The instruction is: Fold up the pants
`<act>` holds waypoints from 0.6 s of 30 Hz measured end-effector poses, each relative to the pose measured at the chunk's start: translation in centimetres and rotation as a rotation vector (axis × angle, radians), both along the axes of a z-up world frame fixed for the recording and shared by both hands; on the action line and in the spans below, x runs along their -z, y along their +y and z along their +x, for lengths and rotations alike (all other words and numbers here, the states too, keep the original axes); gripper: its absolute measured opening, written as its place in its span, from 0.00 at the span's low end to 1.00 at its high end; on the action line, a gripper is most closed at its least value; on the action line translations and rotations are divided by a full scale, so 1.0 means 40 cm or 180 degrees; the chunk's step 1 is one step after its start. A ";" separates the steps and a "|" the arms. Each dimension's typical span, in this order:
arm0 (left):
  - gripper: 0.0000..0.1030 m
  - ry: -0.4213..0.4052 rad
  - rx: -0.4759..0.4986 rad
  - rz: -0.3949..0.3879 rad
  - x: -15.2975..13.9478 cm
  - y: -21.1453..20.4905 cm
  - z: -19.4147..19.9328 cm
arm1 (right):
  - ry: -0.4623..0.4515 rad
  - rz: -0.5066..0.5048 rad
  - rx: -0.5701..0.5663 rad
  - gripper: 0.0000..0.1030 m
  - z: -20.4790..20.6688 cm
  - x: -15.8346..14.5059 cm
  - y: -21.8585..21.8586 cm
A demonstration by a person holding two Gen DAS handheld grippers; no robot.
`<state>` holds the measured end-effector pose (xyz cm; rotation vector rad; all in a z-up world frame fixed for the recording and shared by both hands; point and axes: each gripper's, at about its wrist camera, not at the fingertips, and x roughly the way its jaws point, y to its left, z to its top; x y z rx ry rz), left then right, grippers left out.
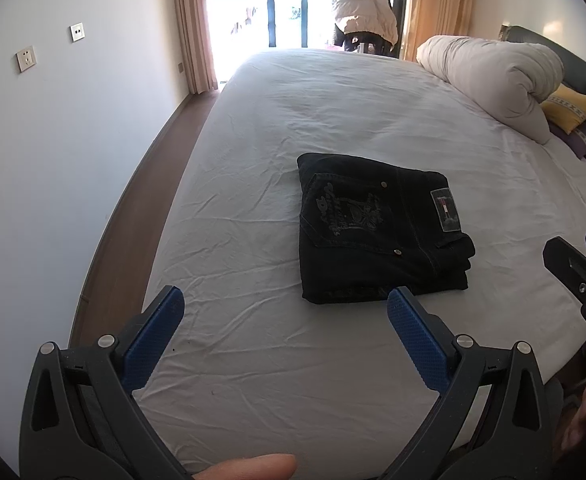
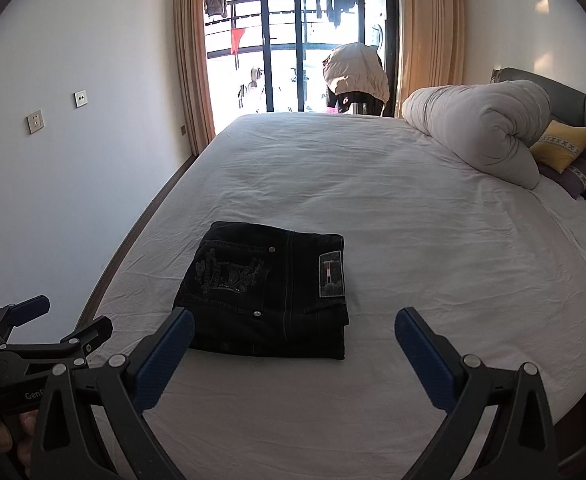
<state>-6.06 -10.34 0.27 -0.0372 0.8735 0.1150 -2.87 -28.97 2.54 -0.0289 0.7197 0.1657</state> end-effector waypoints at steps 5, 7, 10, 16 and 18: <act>1.00 0.0013 0.0013 -0.0005 0.001 0.003 0.001 | 0.0002 0.0002 -0.0001 1.00 -0.002 0.000 0.001; 1.00 0.0020 0.0021 -0.0013 0.002 0.005 0.001 | 0.0005 0.0004 -0.0002 1.00 -0.005 0.007 0.002; 1.00 0.0032 0.0034 -0.0018 0.003 0.007 0.000 | 0.0006 0.0003 -0.0001 1.00 -0.006 0.008 0.002; 1.00 0.0037 0.0045 -0.0016 0.002 0.008 0.000 | 0.0007 0.0005 -0.0007 1.00 -0.010 0.011 0.003; 1.00 0.0037 0.0044 -0.0016 0.002 0.008 0.000 | 0.0008 0.0004 -0.0005 1.00 -0.007 0.008 0.002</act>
